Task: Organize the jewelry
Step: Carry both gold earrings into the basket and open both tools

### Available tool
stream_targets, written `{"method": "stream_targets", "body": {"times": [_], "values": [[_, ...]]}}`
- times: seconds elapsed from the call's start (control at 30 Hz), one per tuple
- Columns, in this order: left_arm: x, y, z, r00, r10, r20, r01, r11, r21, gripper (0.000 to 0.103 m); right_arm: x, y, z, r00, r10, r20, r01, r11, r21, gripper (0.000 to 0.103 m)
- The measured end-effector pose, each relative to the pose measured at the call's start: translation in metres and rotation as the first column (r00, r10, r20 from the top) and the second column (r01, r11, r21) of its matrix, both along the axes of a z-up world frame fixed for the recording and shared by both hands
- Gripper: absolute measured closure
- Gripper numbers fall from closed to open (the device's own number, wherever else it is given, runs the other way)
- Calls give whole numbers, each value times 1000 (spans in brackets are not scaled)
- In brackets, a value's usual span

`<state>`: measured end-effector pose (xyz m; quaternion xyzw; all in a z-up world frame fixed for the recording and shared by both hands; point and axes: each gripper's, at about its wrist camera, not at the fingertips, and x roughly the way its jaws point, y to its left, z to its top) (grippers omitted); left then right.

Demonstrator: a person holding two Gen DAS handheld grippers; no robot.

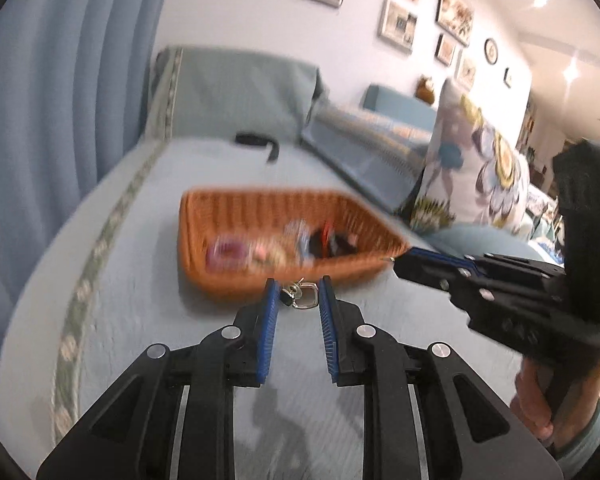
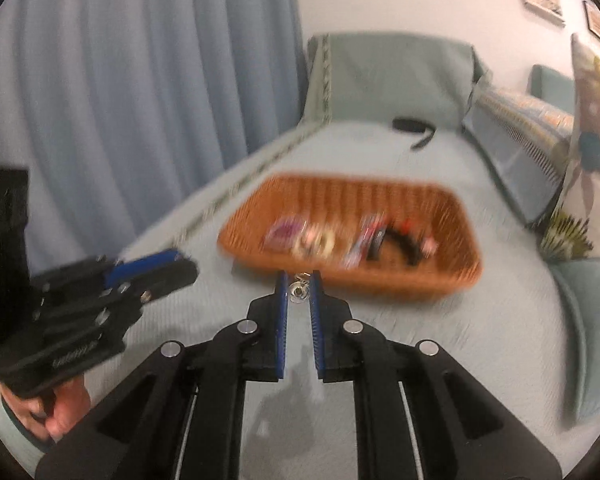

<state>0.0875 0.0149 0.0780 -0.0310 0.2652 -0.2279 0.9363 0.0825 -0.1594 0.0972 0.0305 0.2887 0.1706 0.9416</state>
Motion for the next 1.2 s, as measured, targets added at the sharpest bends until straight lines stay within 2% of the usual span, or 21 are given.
{"method": "stream_targets", "body": {"times": [0.17, 0.3, 0.43, 0.57, 0.7, 0.87, 0.93, 1.0, 1.07, 1.2], "values": [[37, -13, 30, 998, -1, 63, 3, 999, -38, 84, 43, -12, 37, 997, -33, 71, 32, 999, 9, 94], [78, -20, 30, 999, 6, 49, 0, 994, -112, 84, 86, -22, 40, 997, -56, 55, 54, 998, 43, 94], [113, -30, 13, 999, 31, 22, -28, 994, -106, 84, 124, -23, 22, 998, -71, 1, 70, 996, 49, 94], [138, -36, -12, 999, 43, -25, -44, 995, -85, 84, 159, -21, -11, 994, -73, -78, 76, 996, 38, 94], [153, -33, -38, 995, 52, -82, -59, 994, -87, 84, 181, -19, -38, 986, -65, -154, 73, 996, 47, 94], [160, -25, -54, 989, 70, -127, -80, 994, -72, 83, 193, -22, -56, 977, -86, -197, 99, 993, 60, 93], [158, -19, -51, 989, 68, -128, -81, 992, -98, 65, 196, -26, -59, 972, -81, -219, 101, 992, 81, 93], [152, -14, -44, 992, 74, -105, -86, 990, -115, 60, 195, -30, -59, 970, -86, -229, 109, 990, 91, 86], [147, -12, -36, 993, 69, -94, -81, 989, -126, 57, 189, -32, -53, 972, -86, -219, 108, 990, 93, 68], [125, -7, -16, 995, 83, -64, -90, 989, -121, 49, 163, -34, -30, 984, -82, -161, 96, 992, 83, 67]]}}
